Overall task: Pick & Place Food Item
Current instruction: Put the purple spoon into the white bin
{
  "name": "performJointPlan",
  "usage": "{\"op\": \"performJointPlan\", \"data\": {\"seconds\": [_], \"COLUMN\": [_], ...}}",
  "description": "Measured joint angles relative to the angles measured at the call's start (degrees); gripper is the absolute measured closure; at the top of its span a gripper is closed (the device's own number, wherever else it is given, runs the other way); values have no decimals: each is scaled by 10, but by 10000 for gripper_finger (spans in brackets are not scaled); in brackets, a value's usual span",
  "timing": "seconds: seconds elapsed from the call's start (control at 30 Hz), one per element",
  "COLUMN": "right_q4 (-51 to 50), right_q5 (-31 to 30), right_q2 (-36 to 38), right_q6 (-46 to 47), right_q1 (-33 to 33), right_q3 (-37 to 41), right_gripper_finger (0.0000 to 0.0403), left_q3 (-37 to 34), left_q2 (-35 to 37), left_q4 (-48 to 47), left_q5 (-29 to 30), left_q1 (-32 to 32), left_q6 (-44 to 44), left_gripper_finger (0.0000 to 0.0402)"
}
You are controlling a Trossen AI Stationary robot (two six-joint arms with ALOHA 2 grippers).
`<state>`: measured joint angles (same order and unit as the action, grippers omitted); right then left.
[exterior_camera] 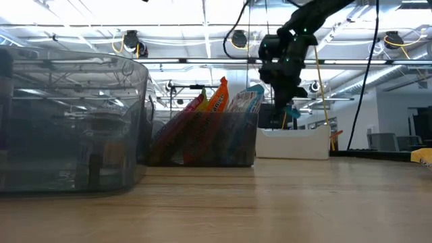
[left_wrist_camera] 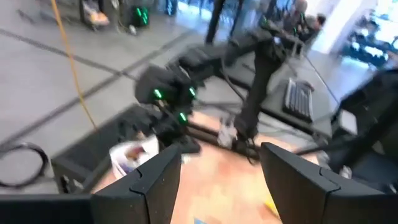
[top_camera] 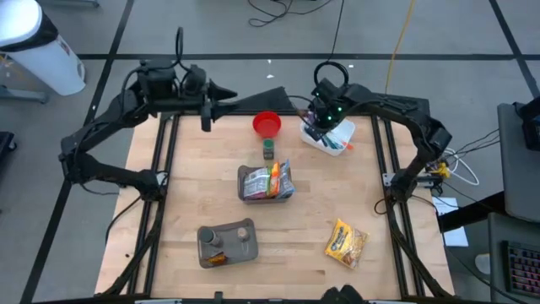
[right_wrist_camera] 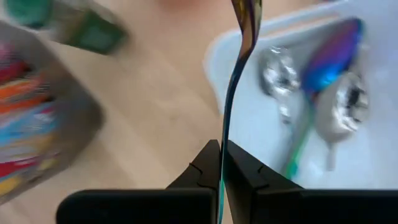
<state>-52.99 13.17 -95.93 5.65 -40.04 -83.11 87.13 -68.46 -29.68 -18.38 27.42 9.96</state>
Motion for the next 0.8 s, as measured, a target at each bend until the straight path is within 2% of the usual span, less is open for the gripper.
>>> {"op": "performJointPlan", "data": {"seconds": [0.17,0.33,0.8], "right_q4": [-4,-14,43], "right_q5": [-34,-82,-74], "right_q2": [-6,-6,-6], "right_q6": [-10,-27,0], "right_q1": [-21,-39,-46], "right_q3": [0,1,107], "right_gripper_finger": [403,403,403], "left_q3": [0,0,0], "left_q2": [-1,-7,-6], "left_q4": [-35,-41,-34], "left_q5": [-42,-42,-41], "left_q1": [0,-5,-4], "left_q6": [-8,-9,-20], "left_gripper_finger": [172,172,172]}}
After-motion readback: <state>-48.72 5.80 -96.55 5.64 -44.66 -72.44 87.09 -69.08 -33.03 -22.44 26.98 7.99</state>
